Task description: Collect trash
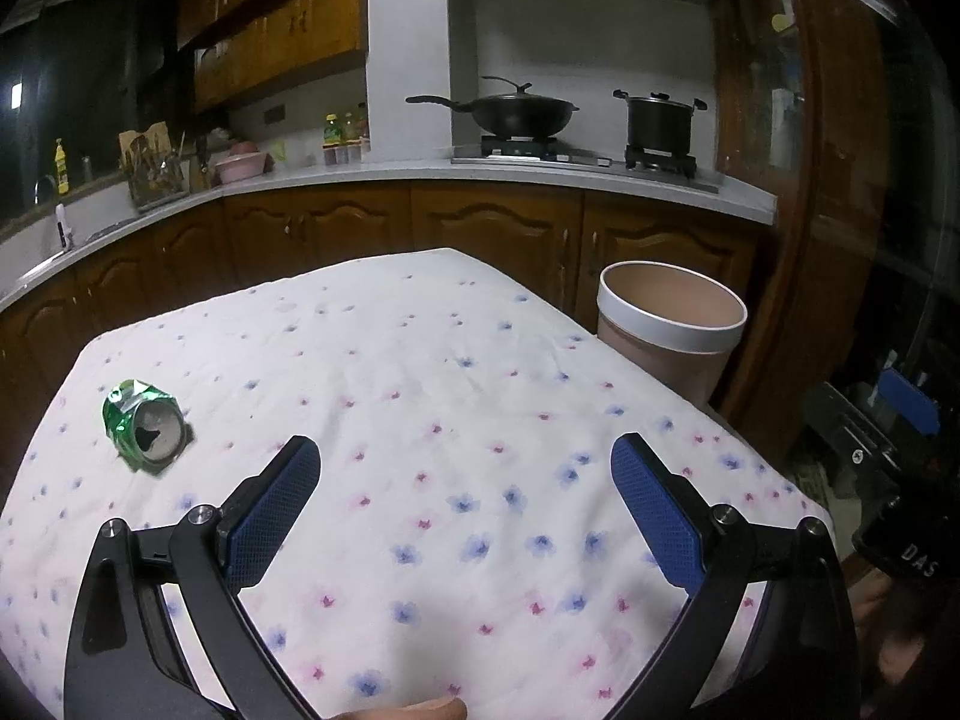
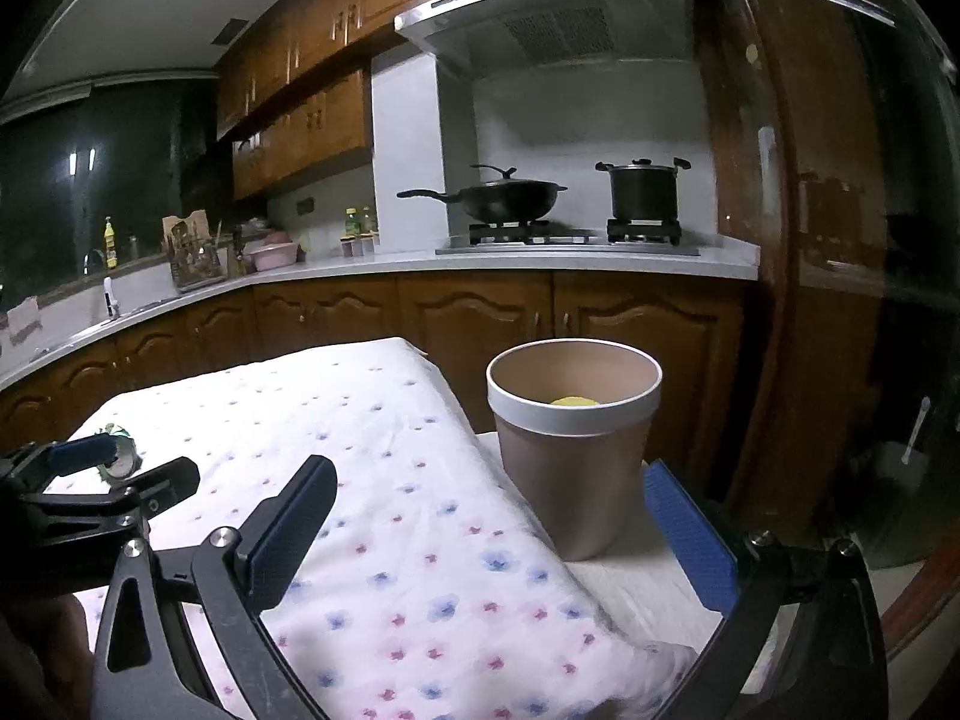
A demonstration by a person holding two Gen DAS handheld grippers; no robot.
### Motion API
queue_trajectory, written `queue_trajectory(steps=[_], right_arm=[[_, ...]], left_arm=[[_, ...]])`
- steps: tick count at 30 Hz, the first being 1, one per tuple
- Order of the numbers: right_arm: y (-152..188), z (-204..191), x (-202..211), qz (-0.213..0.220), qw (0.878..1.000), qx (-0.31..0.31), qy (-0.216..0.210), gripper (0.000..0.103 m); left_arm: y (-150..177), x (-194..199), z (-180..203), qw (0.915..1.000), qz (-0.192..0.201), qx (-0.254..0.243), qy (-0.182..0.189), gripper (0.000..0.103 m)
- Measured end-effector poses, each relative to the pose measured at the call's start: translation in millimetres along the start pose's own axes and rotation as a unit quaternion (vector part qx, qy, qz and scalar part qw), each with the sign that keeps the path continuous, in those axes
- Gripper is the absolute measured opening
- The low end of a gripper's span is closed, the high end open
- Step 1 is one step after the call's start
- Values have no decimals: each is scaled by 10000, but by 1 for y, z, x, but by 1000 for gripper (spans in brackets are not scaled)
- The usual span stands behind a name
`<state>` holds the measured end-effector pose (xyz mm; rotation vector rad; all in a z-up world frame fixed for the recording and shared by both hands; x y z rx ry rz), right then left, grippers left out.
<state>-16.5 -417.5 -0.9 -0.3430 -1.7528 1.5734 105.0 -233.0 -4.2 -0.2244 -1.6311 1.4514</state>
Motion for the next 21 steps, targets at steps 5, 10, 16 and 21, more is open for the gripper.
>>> queue_trajectory(steps=[5, 10, 16, 21], right_arm=[[2, -5, 3, -17, 10000, 12, -25, 103], [2, -8, 5, 9, 10000, 19, -47, 103], [2, -10, 5, 19, 10000, 37, -53, 103], [2, -10, 5, 18, 10000, 48, -45, 103]], left_arm=[[2, 3, -2, 10000, 3, 2, -22, 100], [3, 6, -4, 10000, 59, 21, -67, 100], [2, 10, -6, 9999, 120, -7, -120, 100], [1, 10, -6, 9999, 118, -27, -88, 100]])
Point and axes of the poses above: each gripper's, at about its wrist camera, not at the fingertips, and x roughly against the way its jaws point, z to its right, y to its underside, the point moved 5 cm from there along -x, roughly the way its jaws point, and after that the axes turned 14 degrees about y, right-handed, at the moved point
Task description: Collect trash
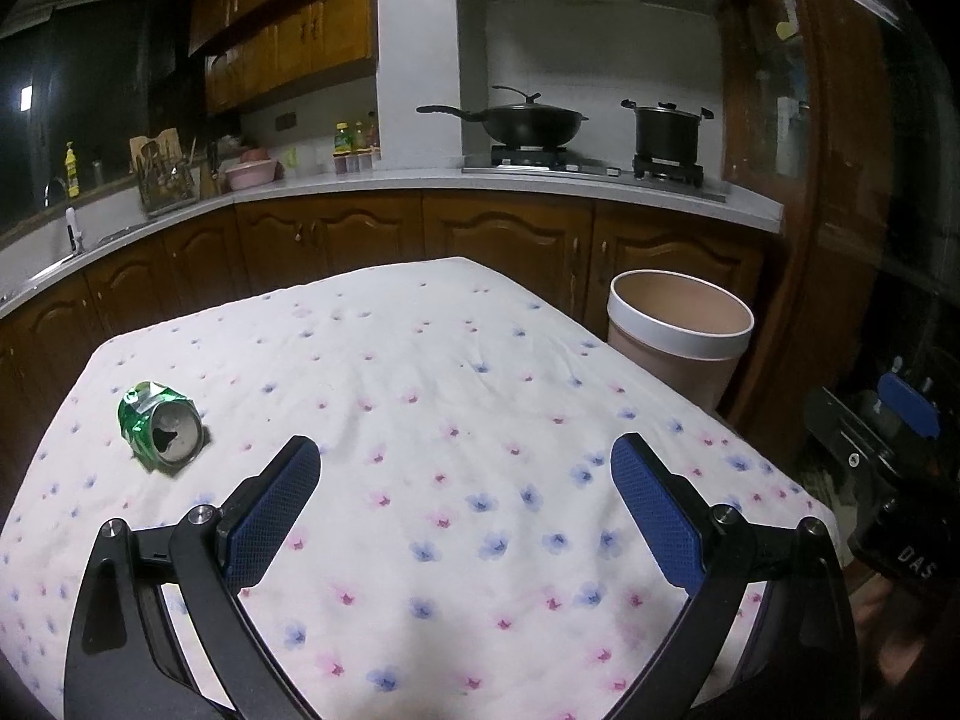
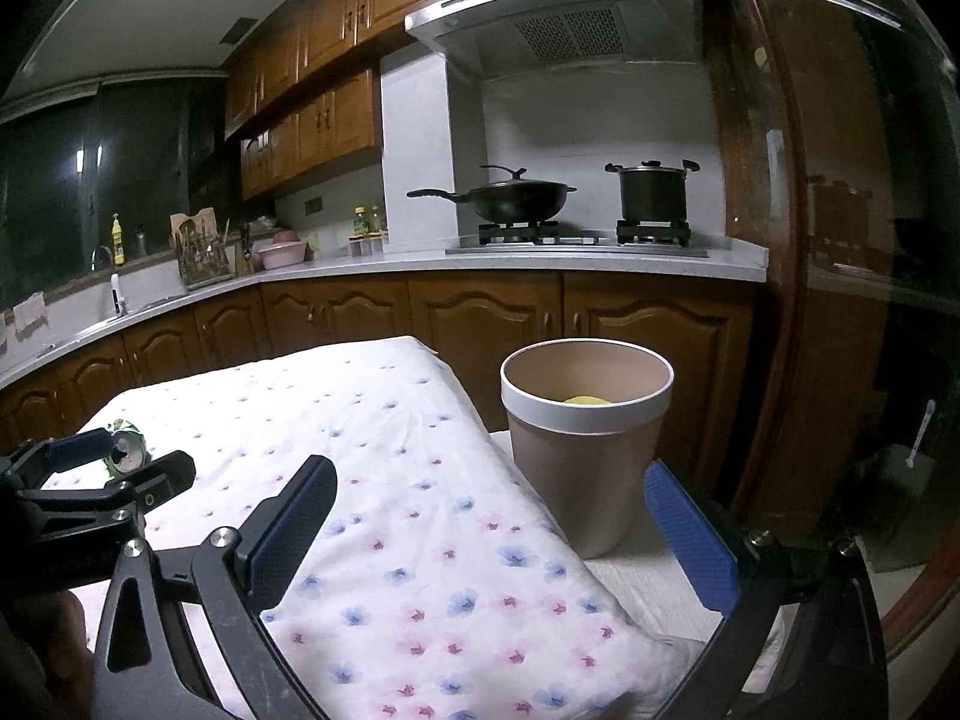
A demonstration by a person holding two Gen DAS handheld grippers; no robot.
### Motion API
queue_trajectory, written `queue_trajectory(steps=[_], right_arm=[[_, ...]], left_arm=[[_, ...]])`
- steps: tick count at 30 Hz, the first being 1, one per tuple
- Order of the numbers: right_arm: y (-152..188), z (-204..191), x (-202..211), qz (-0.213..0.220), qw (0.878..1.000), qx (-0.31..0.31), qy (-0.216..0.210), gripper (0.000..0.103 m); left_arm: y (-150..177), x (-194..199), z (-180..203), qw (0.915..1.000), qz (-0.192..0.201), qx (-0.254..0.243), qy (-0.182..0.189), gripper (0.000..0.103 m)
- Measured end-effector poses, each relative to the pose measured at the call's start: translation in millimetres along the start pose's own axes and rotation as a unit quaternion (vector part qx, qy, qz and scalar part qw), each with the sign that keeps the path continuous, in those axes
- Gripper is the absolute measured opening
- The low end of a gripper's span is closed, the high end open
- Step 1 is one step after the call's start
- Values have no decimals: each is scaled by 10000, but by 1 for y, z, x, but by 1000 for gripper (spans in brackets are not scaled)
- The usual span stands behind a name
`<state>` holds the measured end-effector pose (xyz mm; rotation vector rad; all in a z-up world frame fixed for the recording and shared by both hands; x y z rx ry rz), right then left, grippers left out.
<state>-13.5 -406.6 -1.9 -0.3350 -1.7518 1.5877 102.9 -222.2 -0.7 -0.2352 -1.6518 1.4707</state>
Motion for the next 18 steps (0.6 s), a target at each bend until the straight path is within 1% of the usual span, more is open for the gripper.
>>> queue_trajectory(steps=[18], right_arm=[[0, -1, 0, -11, 10000, -8, -11, 103]], left_arm=[[-2, 2, 3, 10000, 10, -3, 9, 100]])
Point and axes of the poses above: each gripper's, at about its wrist camera, not at the fingertips, and x roughly against the way its jaws point, z to its right, y to its underside, the point moved 5 cm from there along -x, roughly the way its jaws point, and after that the axes turned 14 degrees about y, right-handed, at the moved point
